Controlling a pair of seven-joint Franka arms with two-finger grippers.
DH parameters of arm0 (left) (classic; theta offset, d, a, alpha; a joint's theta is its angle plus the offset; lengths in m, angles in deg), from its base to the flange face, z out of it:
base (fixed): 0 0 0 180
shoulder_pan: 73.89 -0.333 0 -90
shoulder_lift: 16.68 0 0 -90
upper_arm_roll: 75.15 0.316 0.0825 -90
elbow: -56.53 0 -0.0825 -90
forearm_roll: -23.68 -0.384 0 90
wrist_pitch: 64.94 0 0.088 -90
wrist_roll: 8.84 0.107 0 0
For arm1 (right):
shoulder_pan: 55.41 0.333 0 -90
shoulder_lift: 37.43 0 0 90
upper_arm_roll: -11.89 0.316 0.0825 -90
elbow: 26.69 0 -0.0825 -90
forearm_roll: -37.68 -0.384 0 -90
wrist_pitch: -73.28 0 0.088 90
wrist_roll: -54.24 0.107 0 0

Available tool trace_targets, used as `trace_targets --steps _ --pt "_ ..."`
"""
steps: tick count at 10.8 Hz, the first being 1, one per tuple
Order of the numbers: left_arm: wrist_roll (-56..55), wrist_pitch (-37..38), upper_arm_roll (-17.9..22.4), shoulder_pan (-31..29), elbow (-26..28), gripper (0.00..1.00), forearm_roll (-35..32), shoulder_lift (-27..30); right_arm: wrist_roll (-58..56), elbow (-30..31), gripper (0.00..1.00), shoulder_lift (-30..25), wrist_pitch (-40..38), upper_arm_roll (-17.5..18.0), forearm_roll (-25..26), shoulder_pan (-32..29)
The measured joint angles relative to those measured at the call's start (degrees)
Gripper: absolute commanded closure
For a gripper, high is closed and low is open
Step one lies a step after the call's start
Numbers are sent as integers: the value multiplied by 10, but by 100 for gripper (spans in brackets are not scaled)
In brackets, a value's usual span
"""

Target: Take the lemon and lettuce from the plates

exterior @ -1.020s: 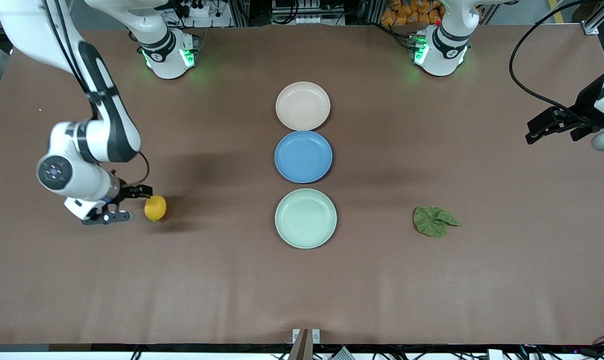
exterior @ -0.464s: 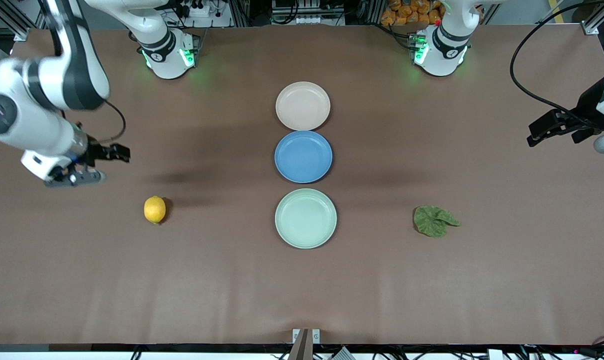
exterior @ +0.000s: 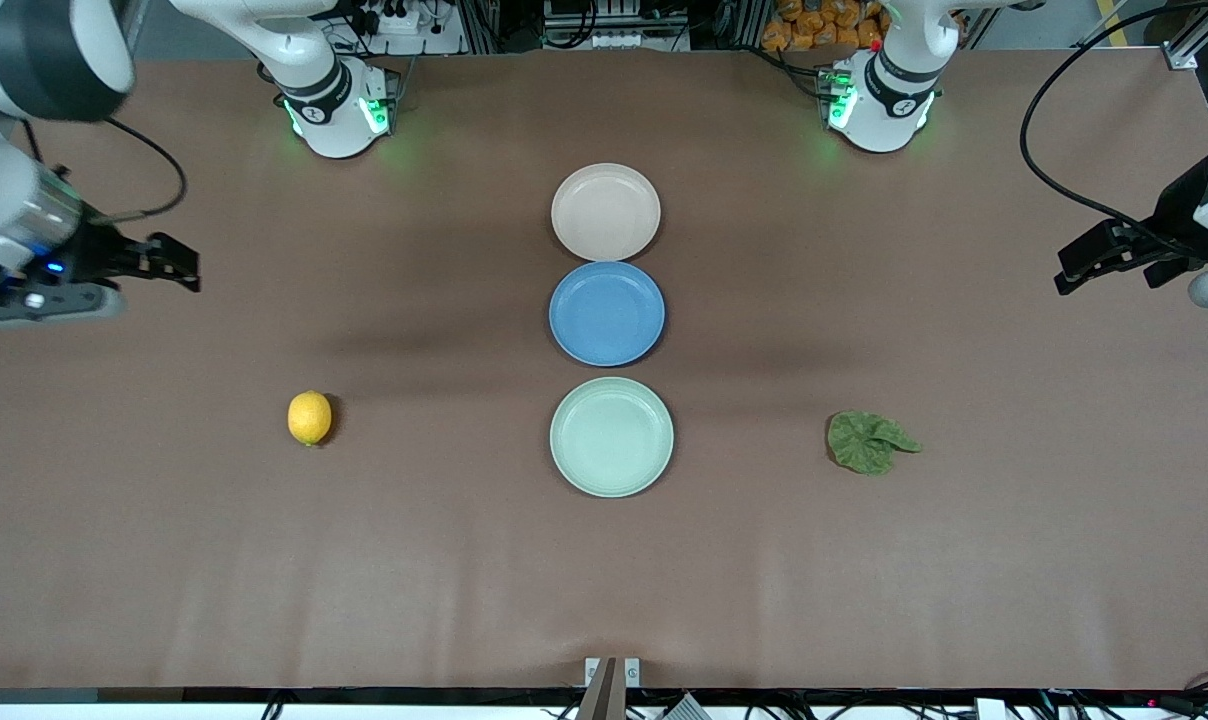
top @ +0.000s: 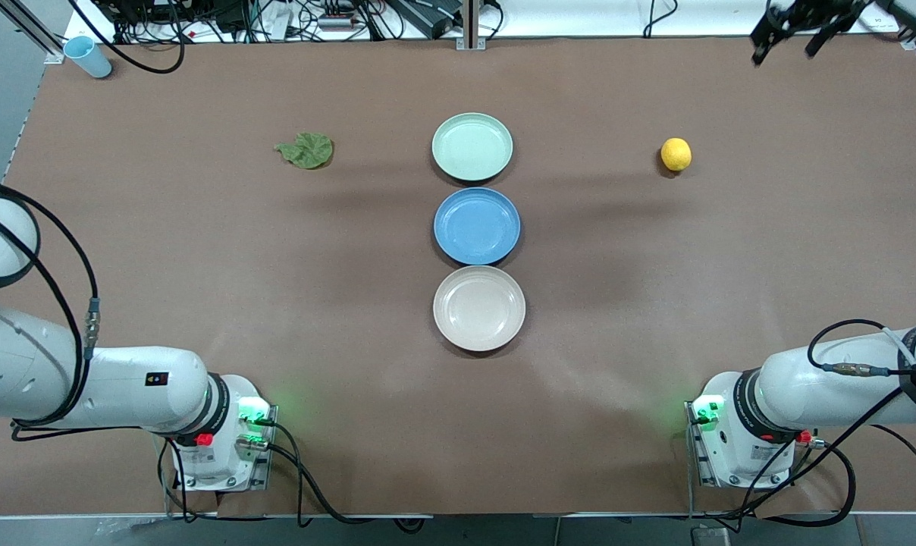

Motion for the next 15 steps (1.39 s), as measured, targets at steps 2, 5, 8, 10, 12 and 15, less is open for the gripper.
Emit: trace_targets --steps 2,5,8,10,12,15 --pt "0 0 0 0 0 0 0 0 0 -60 0 0 -28 0 0 -2" --pt "0 2 0 0 0 0 0 1 -1 -85 0 2 -63 -1 -18 -14" --pt "0 5 0 0 -1 0 0 4 -22 -86 0 6 -64 -7 -47 -23" --pt "0 15 -1 0 -3 0 0 7 -53 -89 0 6 -64 -21 -48 -25" --pt "0 27 -3 0 -3 0 0 16 -67 -92 0 6 -64 -30 -48 -26" --pt "0 28 -6 0 -8 0 0 25 -68 -93 0 6 -64 -28 -48 -26"
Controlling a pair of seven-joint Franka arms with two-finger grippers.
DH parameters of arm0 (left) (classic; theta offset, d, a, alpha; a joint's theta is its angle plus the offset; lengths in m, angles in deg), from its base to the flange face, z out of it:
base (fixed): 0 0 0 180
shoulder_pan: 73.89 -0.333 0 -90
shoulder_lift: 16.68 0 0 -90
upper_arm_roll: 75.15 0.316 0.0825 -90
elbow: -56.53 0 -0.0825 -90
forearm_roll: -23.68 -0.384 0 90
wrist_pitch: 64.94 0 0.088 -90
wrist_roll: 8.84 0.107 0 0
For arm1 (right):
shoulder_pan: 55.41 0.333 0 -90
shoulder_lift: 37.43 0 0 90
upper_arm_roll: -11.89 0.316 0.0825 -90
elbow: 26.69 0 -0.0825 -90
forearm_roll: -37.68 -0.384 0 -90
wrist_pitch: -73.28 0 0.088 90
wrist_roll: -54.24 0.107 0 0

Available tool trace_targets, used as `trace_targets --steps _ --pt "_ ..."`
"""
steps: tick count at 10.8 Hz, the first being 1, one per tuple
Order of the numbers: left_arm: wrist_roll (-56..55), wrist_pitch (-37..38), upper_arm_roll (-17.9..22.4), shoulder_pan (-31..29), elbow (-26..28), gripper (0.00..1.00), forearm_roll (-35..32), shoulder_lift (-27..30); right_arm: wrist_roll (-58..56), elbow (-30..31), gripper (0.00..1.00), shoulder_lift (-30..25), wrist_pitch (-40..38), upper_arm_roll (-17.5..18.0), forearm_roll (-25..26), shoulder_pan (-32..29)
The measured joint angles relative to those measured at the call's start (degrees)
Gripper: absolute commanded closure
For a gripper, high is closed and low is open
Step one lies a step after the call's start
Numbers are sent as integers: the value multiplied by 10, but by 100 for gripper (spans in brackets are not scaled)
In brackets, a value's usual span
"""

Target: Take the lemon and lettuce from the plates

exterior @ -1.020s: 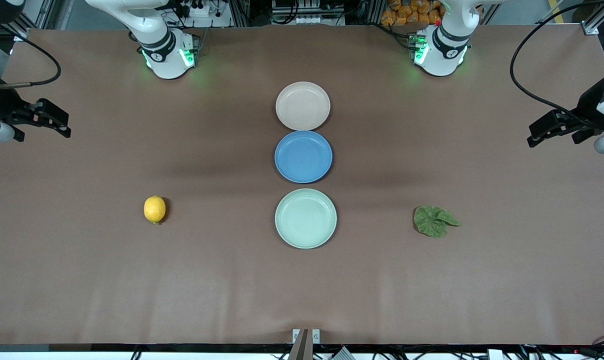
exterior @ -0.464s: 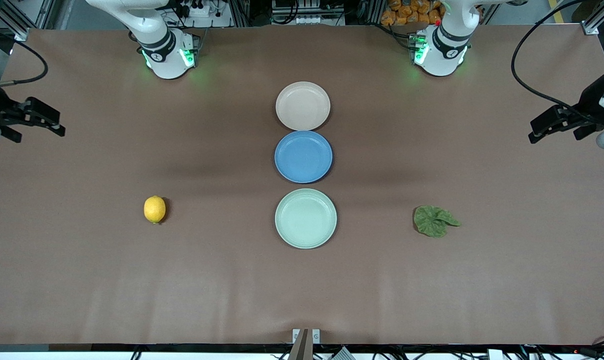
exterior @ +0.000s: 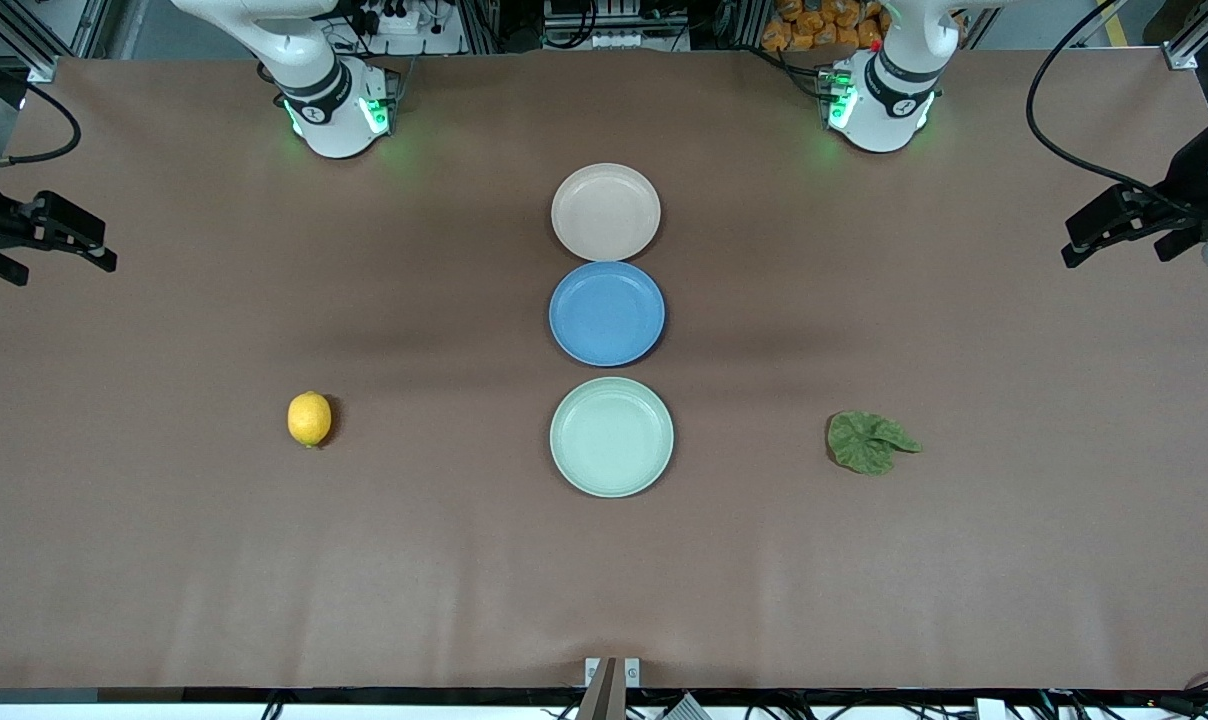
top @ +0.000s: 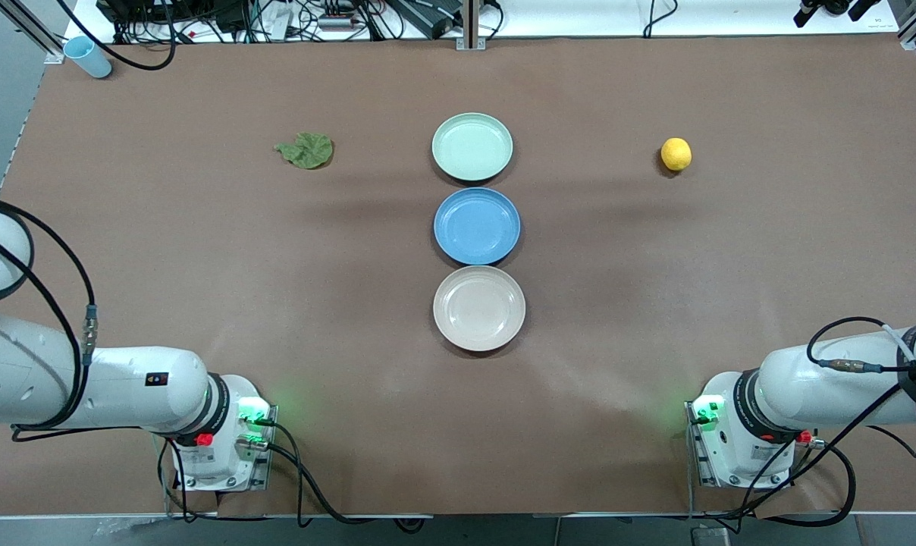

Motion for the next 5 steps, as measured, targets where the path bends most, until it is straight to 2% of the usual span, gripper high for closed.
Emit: trace_targets --steps 5 --pt "0 0 0 0 -4 0 0 0 -1 0 0 0 -1 1 0 0"
